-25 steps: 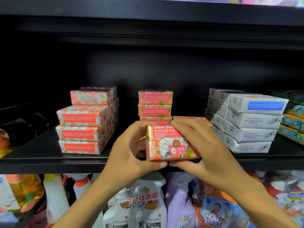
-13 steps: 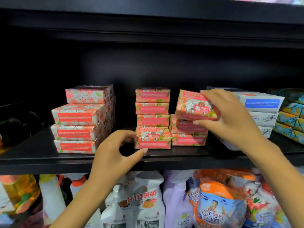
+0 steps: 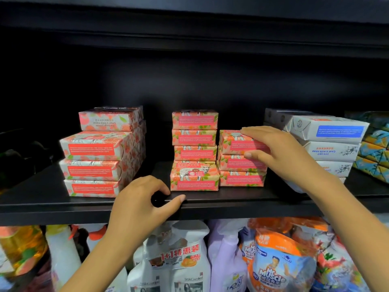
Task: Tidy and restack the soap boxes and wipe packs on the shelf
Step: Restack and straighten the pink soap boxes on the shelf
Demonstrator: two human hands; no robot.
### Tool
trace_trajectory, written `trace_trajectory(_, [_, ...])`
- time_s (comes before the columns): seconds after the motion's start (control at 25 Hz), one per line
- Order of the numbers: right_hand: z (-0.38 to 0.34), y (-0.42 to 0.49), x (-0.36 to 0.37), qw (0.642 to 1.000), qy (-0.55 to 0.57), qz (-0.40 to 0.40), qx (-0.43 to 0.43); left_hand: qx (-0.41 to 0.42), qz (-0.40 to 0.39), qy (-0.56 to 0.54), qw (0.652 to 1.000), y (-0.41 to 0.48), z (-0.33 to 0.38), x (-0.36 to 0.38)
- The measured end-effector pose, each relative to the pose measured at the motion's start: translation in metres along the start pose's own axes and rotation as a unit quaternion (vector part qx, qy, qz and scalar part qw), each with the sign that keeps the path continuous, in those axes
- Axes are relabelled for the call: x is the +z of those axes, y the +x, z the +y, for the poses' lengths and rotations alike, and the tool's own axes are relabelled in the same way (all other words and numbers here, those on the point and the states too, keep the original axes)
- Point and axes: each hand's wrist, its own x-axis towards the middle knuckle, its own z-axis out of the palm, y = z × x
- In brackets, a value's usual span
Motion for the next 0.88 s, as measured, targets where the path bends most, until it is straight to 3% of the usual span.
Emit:
trace_trajectory(0.2, [-0.01,-0.018,0.01,0.995,-0.052,0.083,-0.033,0.001,0.001,-0.002,1.0,0.0,0.0,0.001])
trace_trajectory(0.36, [-0.035,-0.041,0.025,0.982,0.003,0.157,-0.102,0.001,0.002,0.0,1.0,0.0,0.001,0.001])
trace_trajectory(0.48, [-0.058,-0.042,0.042,0.992,0.049,0.062,-0.1,-0.001,-0.002,-0.001,1.0,0.001,0.002,0.0])
trace_trajectory(0.6, [-0.068,-0.036,0.06,0.995,0.028,-0.026,-0.092,-0.001,-0.014,-0.01,1.0,0.0,0.001,-0.002])
trace_trajectory(0.88, [-0.065,-0.037,0.057,0.988,0.124,0.022,-0.092,-0.002,-0.038,-0.051,0.998,-0.002,-0.003,-0.01])
